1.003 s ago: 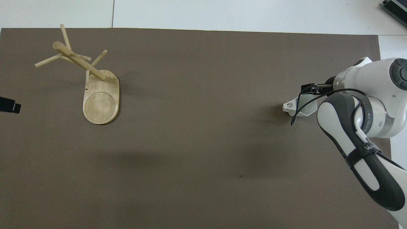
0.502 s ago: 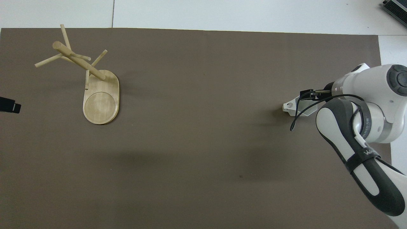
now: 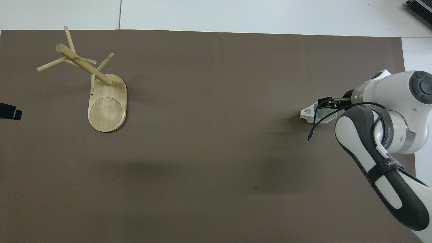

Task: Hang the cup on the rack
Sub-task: 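Reach the right gripper down to the white cup and grasp it, then lift the white cup with the right gripper toward the wooden rack, then grasp the cup with the left gripper while the right gripper holds it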

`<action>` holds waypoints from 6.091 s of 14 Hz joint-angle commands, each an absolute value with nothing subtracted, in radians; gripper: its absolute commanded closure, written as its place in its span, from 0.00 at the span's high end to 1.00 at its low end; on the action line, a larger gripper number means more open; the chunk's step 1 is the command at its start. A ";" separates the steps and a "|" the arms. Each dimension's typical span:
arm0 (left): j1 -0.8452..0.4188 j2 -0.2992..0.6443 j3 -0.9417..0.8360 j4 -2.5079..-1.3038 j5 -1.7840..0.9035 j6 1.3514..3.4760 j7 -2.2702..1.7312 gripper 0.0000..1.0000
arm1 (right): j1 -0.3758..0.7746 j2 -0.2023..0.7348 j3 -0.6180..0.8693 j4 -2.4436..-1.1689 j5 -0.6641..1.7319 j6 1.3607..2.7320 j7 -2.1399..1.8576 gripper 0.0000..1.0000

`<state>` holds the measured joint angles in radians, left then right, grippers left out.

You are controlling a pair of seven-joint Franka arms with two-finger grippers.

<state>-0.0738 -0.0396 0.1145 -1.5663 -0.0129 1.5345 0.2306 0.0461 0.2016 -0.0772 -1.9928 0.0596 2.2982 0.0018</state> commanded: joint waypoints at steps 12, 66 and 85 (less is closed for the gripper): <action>-0.078 -0.066 0.118 -1.595 0.005 1.536 0.225 1.00 | 0.038 0.173 -0.071 -2.017 0.077 2.304 0.011 0.00; -0.324 -0.130 0.100 -2.046 -0.773 1.945 1.442 1.00 | 0.040 0.187 0.419 -1.723 1.023 2.080 0.054 0.00; -0.396 -0.146 0.089 -2.057 -0.897 2.100 1.378 1.00 | 0.041 0.198 0.423 -1.697 1.029 2.148 0.049 0.00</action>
<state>-0.3676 -0.1256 0.0824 -2.0320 -0.8811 2.0531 1.3872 0.0533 0.1935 0.4094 -1.7096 1.0348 2.1376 0.0270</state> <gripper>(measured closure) 0.000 0.956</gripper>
